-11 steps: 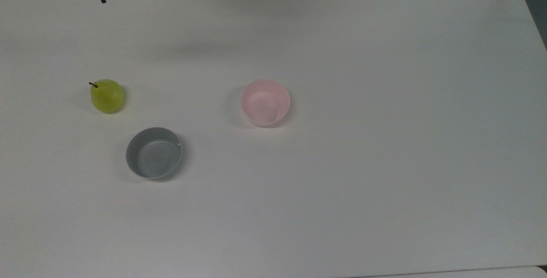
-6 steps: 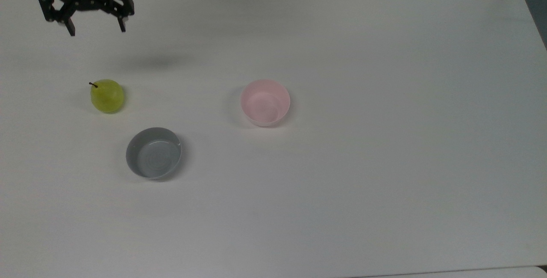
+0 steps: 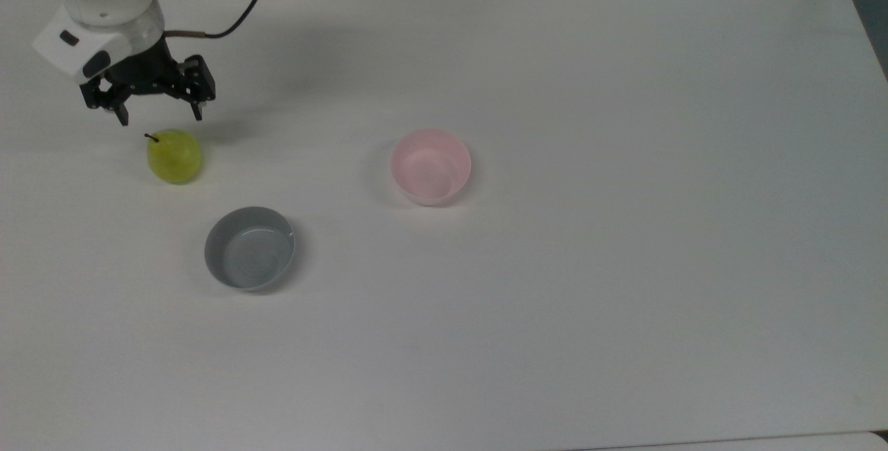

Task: Place the pear in the bowl
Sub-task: 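Move the open gripper over the yellow-green pear and lower it, then close the gripper around the pear and lift it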

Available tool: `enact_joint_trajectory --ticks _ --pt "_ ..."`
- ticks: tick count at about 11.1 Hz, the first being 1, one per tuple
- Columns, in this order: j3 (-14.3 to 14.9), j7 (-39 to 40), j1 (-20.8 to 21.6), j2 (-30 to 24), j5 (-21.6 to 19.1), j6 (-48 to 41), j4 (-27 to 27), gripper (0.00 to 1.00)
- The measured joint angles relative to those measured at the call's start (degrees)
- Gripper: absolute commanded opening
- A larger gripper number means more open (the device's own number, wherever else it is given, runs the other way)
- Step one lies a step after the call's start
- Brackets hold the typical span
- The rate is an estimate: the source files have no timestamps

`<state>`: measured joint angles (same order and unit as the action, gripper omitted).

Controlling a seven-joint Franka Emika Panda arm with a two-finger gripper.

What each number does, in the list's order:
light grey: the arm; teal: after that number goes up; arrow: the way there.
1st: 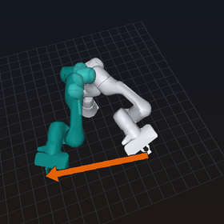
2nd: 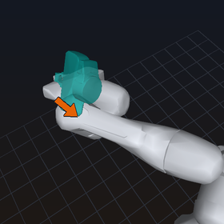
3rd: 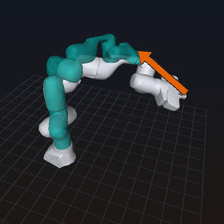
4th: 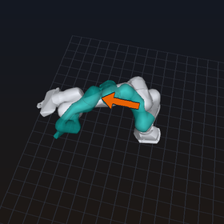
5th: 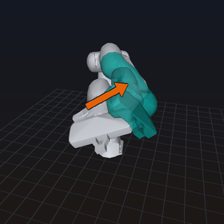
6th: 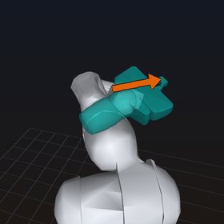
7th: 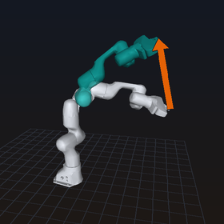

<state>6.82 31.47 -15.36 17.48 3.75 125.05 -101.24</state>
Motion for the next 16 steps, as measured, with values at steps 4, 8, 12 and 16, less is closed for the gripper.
enact_joint_trajectory --ticks 4,8,12,16 --pt "0.8 0.0 0.0 3.7 0.0 4.6 -0.1 1.00" --pt "0.8 -0.1 0.0 6.2 -0.1 6.9 -0.1 1.00" --pt "0.7 -0.3 0.0 7.1 -1.4 9.1 -0.2 0.16" --pt "0.8 -1.9 0.1 7.0 -2.4 9.1 -0.2 0.00"
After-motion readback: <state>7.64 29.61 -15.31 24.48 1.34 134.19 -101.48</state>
